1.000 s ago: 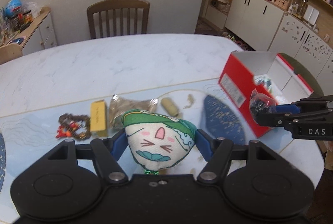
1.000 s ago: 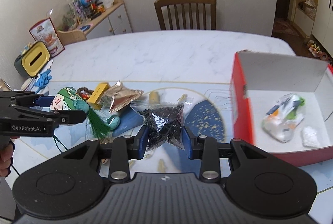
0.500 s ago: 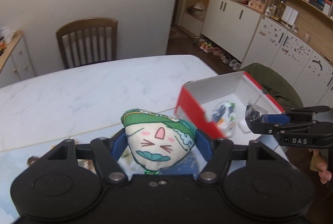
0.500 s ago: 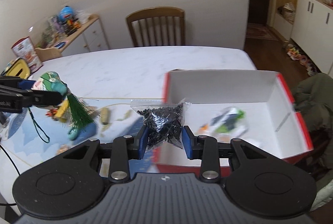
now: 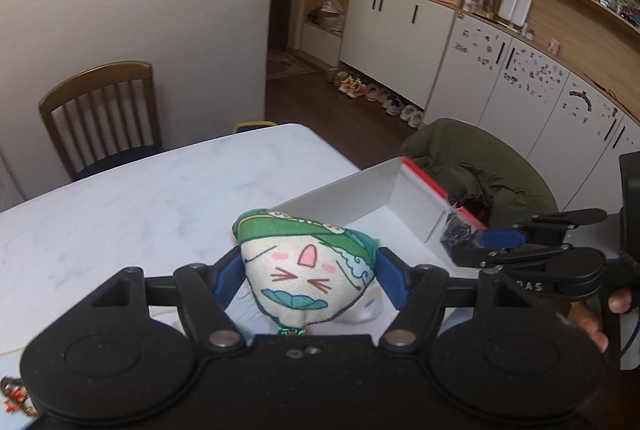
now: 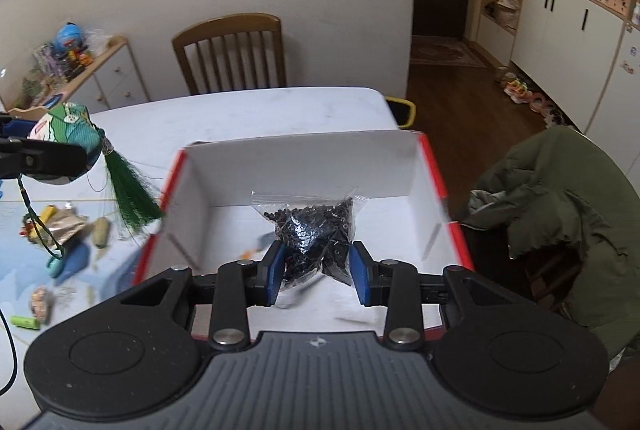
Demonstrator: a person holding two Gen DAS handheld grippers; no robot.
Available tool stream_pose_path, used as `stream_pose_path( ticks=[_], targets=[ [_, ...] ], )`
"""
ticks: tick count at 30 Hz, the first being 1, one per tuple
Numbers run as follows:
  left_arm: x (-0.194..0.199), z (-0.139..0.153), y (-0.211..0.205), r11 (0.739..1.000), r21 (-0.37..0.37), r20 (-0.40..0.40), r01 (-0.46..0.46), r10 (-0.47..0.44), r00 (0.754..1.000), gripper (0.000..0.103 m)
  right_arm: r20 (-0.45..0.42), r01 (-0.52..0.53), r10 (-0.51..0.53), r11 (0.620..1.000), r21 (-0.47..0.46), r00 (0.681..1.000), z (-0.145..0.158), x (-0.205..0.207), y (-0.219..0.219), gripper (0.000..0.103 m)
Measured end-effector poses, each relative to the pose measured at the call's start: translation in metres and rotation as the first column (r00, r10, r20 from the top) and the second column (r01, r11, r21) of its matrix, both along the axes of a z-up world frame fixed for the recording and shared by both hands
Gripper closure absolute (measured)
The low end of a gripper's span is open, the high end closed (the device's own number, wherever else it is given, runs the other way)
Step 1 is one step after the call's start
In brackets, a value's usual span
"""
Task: Organize objects
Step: 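Carry the plush pouch and bead bag over the shoebox with both tools, then open both tools to release the pouch and bead bag into the box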
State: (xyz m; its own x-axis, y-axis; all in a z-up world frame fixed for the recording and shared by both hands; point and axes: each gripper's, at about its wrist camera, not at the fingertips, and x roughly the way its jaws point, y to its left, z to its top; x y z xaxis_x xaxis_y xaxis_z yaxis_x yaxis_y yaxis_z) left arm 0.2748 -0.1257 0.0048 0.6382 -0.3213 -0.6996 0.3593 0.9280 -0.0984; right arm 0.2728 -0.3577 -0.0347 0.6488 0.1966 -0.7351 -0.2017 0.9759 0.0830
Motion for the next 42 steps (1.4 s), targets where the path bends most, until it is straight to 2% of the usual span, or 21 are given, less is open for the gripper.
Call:
stream_pose_path(
  ticks=[6, 15, 28, 36, 42],
  targets=[
    [0.025, -0.009, -0.039, 1.0, -0.007, -0.016, 0.017, -0.017, 1.0, 0.035, -0.027, 0.004, -0.004, 1.0, -0.02, 1.0, -0.014, 0.021, -0.024, 0.069],
    [0.063, -0.042, -0.077, 0.997, 0.076, -0.045, -0.008, 0.012, 0.999, 0.034, -0.067, -0.042, 0.038, 0.998, -0.051, 0.997, -0.038, 0.053, -0.029, 0.069],
    [0.103, -0.099, -0.098, 0.98, 0.198, -0.125, -0.035, 0.06, 0.99, 0.034, -0.154, -0.104, 0.083, 0.986, -0.13, 0.985, -0.079, 0.083, -0.011, 0.068],
    [0.108, -0.125, -0.109, 0.966, 0.258, -0.17, 0.012, 0.033, 0.985, 0.034, -0.205, -0.164, 0.127, 0.97, -0.177, 0.971, -0.099, 0.087, 0.002, 0.068],
    [0.111, -0.142, -0.112, 0.958, 0.285, -0.212, 0.029, 0.033, 0.977, 0.034, -0.218, -0.149, 0.101, 0.966, -0.214, 0.971, -0.106, 0.091, 0.006, 0.068]
  ],
)
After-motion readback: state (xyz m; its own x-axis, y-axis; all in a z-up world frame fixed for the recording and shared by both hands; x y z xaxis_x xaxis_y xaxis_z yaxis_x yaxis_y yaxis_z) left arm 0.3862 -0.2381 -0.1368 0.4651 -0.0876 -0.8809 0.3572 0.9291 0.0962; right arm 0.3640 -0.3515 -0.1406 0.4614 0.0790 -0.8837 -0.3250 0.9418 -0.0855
